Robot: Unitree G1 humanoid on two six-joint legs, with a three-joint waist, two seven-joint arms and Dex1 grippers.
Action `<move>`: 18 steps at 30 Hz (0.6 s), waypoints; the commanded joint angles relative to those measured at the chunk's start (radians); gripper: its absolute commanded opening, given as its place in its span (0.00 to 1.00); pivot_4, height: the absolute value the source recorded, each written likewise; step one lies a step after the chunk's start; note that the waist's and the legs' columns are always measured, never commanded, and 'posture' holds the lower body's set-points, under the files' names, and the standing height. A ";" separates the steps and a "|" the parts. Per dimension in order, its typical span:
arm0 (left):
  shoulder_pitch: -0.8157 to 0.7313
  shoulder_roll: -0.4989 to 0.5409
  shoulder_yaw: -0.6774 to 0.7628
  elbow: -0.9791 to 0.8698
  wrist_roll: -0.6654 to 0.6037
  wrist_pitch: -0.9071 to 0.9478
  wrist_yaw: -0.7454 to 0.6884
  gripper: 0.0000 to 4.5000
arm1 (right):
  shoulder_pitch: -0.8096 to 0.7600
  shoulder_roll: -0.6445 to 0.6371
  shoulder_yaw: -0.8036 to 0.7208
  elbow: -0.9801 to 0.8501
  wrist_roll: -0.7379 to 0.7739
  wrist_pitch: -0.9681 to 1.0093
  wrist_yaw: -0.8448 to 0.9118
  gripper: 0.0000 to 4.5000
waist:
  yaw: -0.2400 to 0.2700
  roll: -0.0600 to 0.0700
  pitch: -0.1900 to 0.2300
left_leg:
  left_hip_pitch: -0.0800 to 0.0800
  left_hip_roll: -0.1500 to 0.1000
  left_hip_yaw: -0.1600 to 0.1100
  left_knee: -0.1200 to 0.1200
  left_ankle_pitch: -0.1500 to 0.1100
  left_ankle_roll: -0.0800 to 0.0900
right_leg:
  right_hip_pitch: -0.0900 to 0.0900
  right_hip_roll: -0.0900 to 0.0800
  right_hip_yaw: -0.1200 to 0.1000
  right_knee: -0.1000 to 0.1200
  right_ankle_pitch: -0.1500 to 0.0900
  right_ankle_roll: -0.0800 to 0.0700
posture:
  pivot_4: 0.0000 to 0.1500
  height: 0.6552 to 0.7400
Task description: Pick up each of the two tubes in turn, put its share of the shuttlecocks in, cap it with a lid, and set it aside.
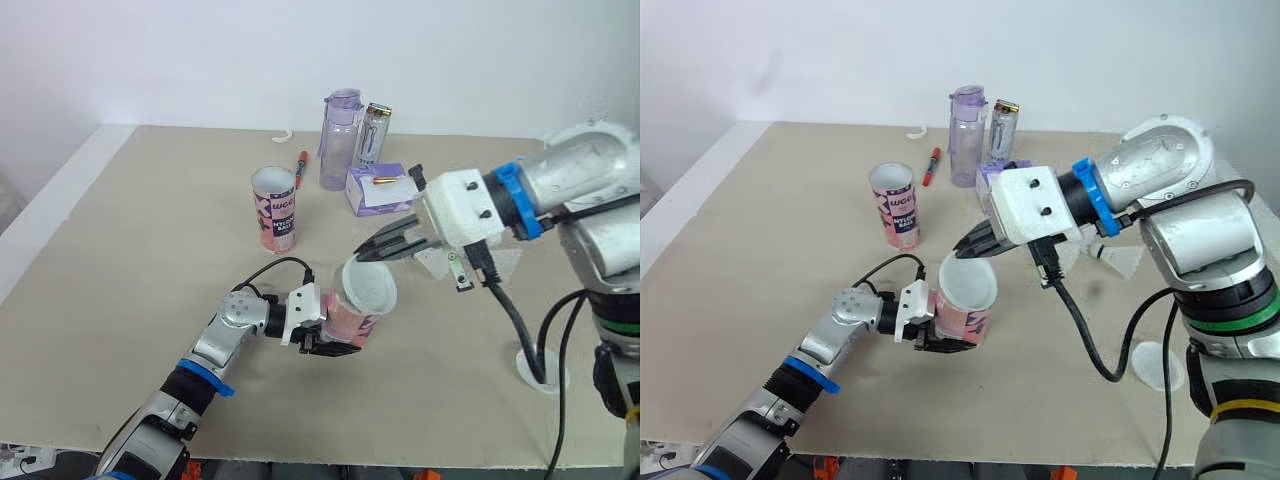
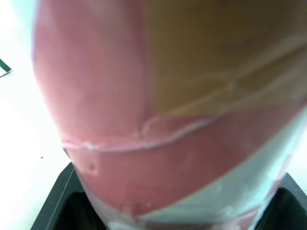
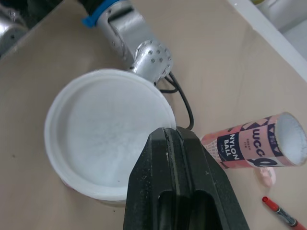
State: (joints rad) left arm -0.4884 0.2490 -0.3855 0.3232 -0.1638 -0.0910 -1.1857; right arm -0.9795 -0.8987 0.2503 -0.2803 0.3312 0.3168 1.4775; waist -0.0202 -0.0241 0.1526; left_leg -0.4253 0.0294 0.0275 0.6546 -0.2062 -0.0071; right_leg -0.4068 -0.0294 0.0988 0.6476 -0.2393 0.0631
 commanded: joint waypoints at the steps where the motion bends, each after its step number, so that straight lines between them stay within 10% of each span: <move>1: 0.027 0.012 -0.028 0.041 0.046 0.028 0.007 0.62 | -0.024 0.008 0.014 0.037 -0.059 -0.076 0.018 0.01 | 0.000 0.000 0.000 | 0.000 0.000 0.000 0.000 0.000 0.000 | 0.000 0.000 0.000 0.000 0.000 0.001 | 1.00 1.00; 18: 0.038 0.023 -0.021 0.031 0.045 0.041 0.017 0.62 | -0.027 0.056 0.040 0.103 -0.129 -0.170 0.062 0.01 | 0.000 0.000 0.000 | 0.001 0.001 0.000 0.000 0.000 0.000 | 0.000 0.000 0.000 0.000 0.001 -0.002 | 1.00 1.00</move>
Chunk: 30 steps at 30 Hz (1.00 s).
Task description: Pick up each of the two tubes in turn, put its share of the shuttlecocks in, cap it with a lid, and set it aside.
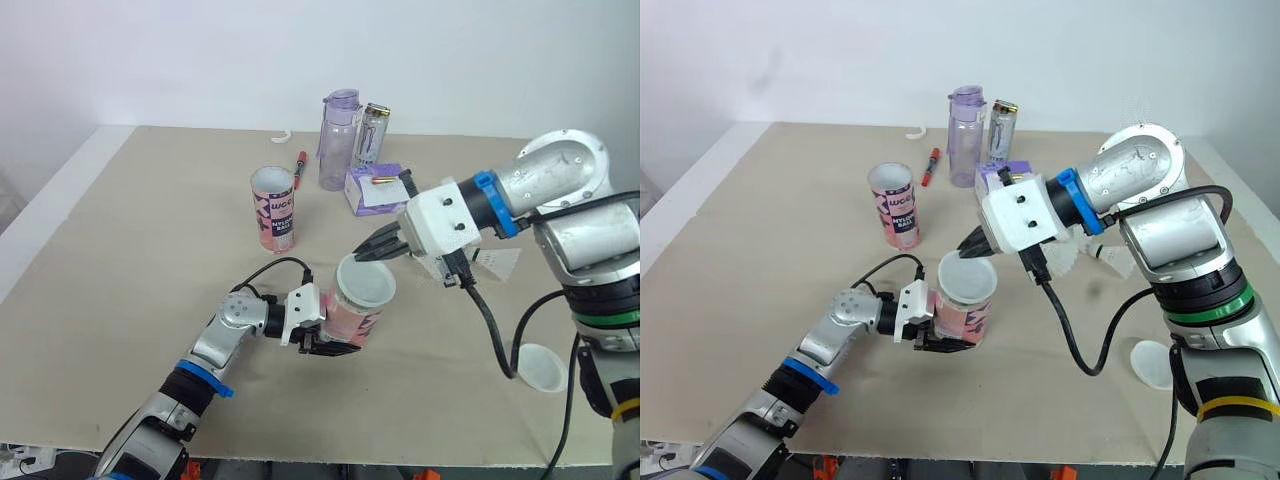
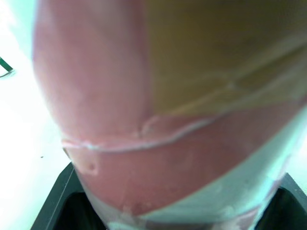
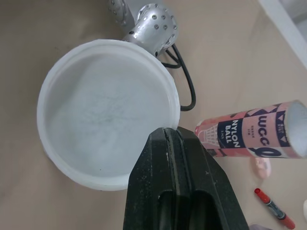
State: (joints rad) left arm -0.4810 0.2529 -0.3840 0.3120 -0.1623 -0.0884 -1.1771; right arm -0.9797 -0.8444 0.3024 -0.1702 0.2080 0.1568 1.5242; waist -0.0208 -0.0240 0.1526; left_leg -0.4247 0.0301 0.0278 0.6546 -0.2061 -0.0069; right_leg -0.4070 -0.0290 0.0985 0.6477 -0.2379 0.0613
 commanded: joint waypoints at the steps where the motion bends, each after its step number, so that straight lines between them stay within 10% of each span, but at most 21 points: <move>1: 0.031 0.019 -0.023 0.042 0.044 0.039 0.009 0.62 | -0.027 0.004 -0.010 -0.007 -0.007 -0.011 0.015 0.01 | 0.000 0.000 0.000 | 0.000 0.000 0.000 0.000 0.000 0.000 | 0.000 0.000 0.000 0.000 0.000 0.000 | 1.00 1.00; 18: 0.040 0.019 -0.026 0.032 0.045 0.047 0.022 0.62 | 0.002 0.003 -0.009 -0.002 -0.035 -0.067 0.015 0.01 | 0.000 0.000 0.000 | 0.000 0.000 0.000 0.000 0.000 0.000 | 0.000 0.000 0.000 0.000 0.000 0.000 | 1.00 1.00; 25: 0.044 0.023 -0.027 0.028 0.046 0.051 0.024 0.62 | 0.008 0.005 -0.020 0.007 -0.025 -0.055 0.013 0.58 | 0.000 0.000 0.000 | 0.000 0.000 0.000 0.000 0.000 0.000 | 0.000 0.000 0.000 0.000 0.000 -0.001 | 1.00 1.00; 30: 0.048 0.026 -0.027 0.025 0.047 0.053 0.025 0.62 | -0.011 0.014 -0.099 0.003 0.074 0.082 -0.042 0.58 | 0.000 0.000 0.000 | 0.001 0.001 0.000 0.000 0.000 0.000 | 0.000 0.000 0.000 0.000 0.000 -0.001 | 1.00 1.00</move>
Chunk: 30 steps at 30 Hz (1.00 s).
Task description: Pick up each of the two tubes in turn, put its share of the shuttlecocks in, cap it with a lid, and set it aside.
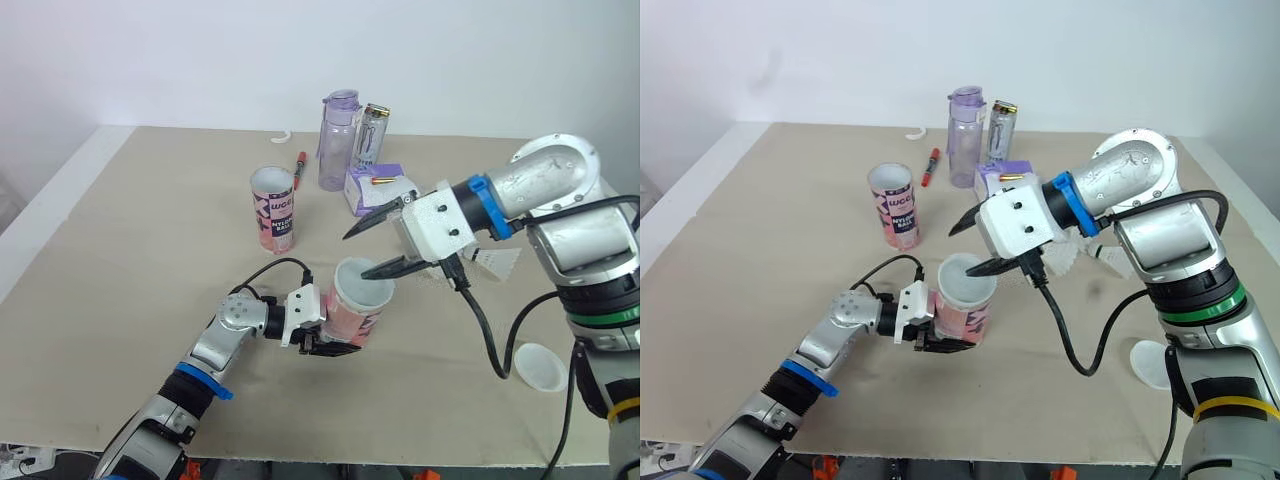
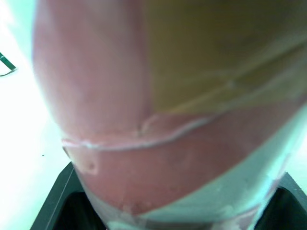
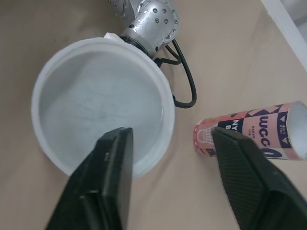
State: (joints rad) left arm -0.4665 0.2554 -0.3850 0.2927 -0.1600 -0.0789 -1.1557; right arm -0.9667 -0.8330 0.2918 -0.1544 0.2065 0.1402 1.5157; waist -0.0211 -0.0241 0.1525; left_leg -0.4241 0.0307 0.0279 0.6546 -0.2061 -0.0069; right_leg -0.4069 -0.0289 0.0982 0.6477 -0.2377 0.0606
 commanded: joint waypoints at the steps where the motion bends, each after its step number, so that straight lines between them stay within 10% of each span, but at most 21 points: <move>1: 0.034 0.024 -0.027 0.043 0.045 0.044 0.003 0.62 | -0.041 0.000 -0.118 -0.013 0.116 0.161 -0.048 0.58 | 0.000 0.000 0.000 | 0.000 0.000 0.000 0.000 0.000 0.000 | 0.000 0.000 0.000 0.000 0.000 0.000 | 1.00 1.00; 9: 0.035 0.028 -0.025 0.040 0.045 0.046 0.002 0.62 | -0.016 -0.053 -0.206 -0.136 0.332 0.494 -0.084 0.47 | 0.000 0.000 0.000 | 0.000 0.001 0.000 -0.002 0.000 0.000 | -0.001 0.000 -0.001 0.000 -0.001 -0.002 | 1.00 1.00; 14: 0.026 0.027 -0.025 0.049 0.046 0.041 0.000 0.62 | 0.078 -0.053 -0.170 -0.227 0.376 0.613 -0.141 0.02 | -0.001 0.000 0.000 | 0.000 0.001 -0.001 -0.002 0.000 0.000 | 0.000 0.000 -0.001 0.000 -0.001 -0.002 | 1.00 1.00; 30: 0.031 0.032 -0.023 0.045 0.047 0.046 0.010 0.62 | 0.174 -0.057 0.007 -0.163 0.153 0.441 -0.149 0.02 | -0.002 -0.001 -0.001 | 0.001 0.001 0.000 -0.001 0.000 0.000 | 0.000 0.001 -0.001 0.000 -0.003 0.005 | 1.00 1.00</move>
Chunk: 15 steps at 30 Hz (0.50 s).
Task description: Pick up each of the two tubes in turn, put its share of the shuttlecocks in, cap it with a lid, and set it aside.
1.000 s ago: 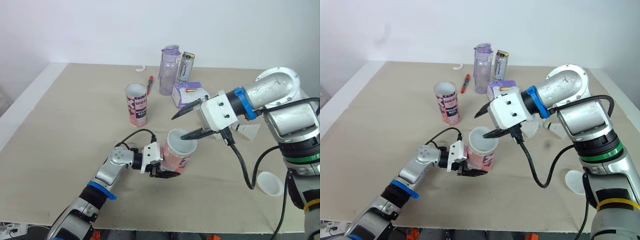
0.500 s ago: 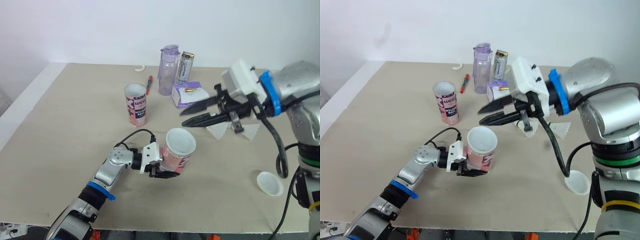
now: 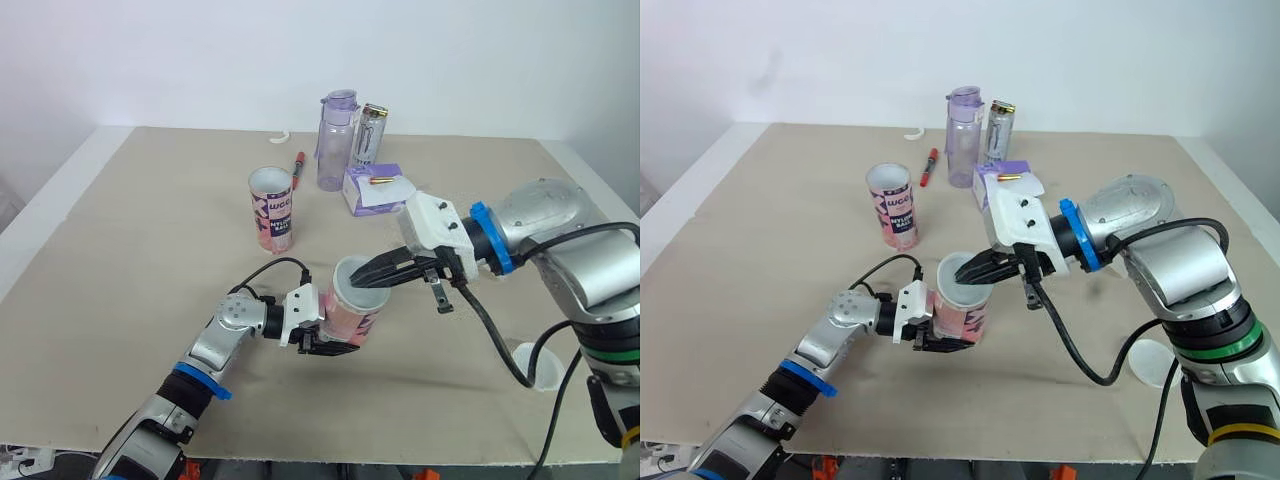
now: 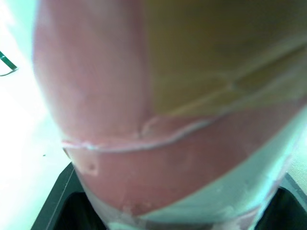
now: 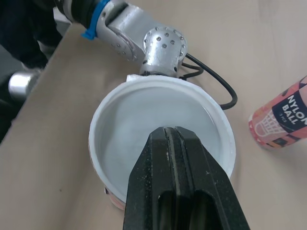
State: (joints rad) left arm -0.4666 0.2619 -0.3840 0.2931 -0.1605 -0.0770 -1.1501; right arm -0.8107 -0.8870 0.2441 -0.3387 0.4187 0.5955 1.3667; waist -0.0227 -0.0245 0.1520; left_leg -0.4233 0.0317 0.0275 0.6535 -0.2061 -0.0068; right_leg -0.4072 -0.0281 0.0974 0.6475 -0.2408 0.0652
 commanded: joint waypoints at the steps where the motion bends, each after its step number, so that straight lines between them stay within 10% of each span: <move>1: 0.031 0.025 -0.024 0.045 0.047 0.044 0.005 0.62 | 0.018 -0.001 0.061 0.027 -0.066 -0.017 0.000 0.02 | 0.000 0.000 -0.001 | 0.001 0.000 0.000 0.000 0.000 0.000 | 0.000 0.000 0.000 0.000 0.000 0.000 | 1.00 1.00; 15: 0.020 0.013 -0.019 0.062 0.054 0.035 0.007 0.62 | -0.056 0.108 0.112 0.056 -0.035 0.287 -0.092 0.02 | -0.004 -0.003 -0.008 | 0.014 0.010 0.001 -0.002 -0.001 -0.001 | 0.001 0.001 0.000 0.000 0.003 -0.006 | 1.00 1.00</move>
State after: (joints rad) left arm -0.4597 0.2664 -0.3568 0.3143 -0.1632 -0.0659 -1.1446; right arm -0.8582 -0.7993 0.2782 -0.3009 0.3961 0.8037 1.3046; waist -0.0267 -0.0277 0.1441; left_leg -0.4093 0.0421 0.0285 0.6516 -0.2069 -0.0081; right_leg -0.4058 -0.0268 0.0973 0.6474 -0.2377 0.0594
